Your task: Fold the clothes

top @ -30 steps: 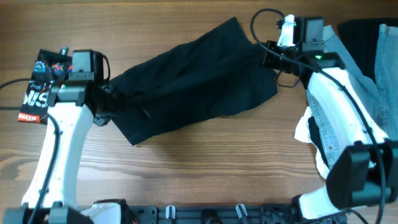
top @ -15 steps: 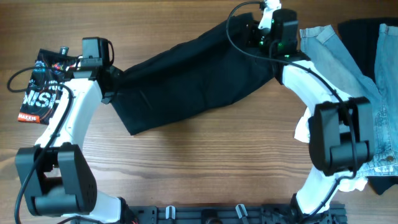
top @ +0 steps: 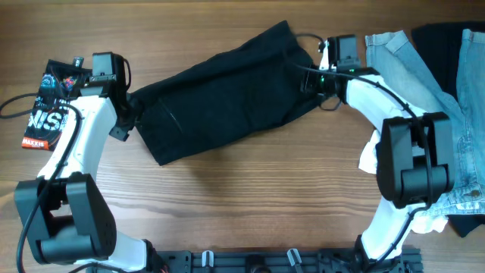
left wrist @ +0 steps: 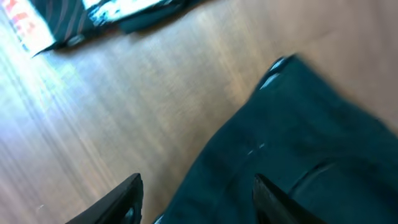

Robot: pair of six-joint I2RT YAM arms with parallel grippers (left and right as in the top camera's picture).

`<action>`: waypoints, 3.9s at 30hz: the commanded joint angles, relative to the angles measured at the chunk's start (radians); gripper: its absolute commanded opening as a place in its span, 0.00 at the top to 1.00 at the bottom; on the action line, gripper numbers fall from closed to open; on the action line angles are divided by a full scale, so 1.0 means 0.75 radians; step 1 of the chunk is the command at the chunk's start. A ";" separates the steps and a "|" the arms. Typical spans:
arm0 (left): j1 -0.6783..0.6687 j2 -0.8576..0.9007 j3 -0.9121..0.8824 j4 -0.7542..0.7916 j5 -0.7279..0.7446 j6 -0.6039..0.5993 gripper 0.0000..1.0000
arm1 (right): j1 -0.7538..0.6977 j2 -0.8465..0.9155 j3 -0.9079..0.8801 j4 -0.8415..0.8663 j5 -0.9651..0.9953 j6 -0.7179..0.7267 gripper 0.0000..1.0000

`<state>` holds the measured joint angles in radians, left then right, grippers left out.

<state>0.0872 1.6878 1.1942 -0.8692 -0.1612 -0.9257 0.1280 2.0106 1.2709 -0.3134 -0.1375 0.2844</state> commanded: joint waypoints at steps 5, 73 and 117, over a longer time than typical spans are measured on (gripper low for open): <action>0.003 0.014 -0.101 -0.067 0.142 0.225 0.38 | 0.005 0.019 -0.145 -0.338 0.215 0.130 0.47; -0.050 0.418 -0.156 0.411 0.911 0.945 0.96 | 0.198 -0.525 -0.048 -0.652 -0.114 0.074 0.47; -0.236 -0.352 0.116 -0.182 0.937 0.731 0.94 | 0.267 -0.312 -0.431 -0.644 0.044 0.113 0.58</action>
<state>0.0158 1.4395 1.2572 -1.0309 0.4648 -0.2855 0.3256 1.7630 0.9775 -0.7986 -0.1074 0.3550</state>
